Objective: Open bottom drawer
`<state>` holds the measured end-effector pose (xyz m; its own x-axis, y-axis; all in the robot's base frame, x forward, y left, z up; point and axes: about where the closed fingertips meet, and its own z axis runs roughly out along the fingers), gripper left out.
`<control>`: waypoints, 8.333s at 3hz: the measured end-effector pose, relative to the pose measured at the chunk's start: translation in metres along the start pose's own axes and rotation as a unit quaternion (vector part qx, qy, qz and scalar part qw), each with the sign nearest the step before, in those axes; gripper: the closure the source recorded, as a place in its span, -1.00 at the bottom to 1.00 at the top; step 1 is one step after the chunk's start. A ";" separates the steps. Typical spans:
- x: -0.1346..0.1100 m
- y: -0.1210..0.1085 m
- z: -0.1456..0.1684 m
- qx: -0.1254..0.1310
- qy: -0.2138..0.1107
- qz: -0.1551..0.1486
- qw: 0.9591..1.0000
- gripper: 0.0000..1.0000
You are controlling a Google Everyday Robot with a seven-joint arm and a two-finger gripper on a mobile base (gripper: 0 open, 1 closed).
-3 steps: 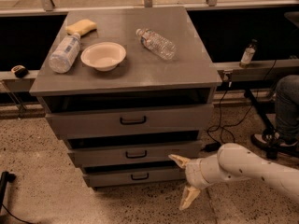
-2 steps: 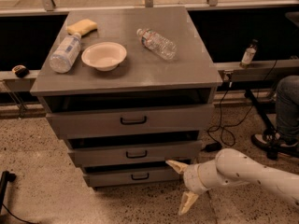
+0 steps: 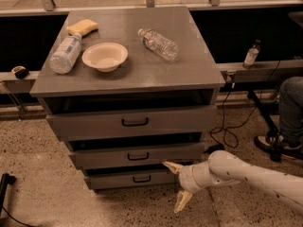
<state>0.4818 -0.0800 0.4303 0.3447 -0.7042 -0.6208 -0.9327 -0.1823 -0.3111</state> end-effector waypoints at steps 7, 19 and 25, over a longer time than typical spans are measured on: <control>0.198 -0.009 0.116 -0.035 0.132 -0.020 0.990 -1.00; 0.116 0.016 0.104 -0.066 0.114 0.002 0.991 0.13; 0.186 0.063 0.160 -0.107 0.095 0.065 0.988 1.00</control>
Offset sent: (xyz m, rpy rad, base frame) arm 0.0169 -0.0027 -0.0662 0.0037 -0.0047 -0.0198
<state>0.5043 -0.1128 0.1805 0.2126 -0.8437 -0.4930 -0.9760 -0.2072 -0.0662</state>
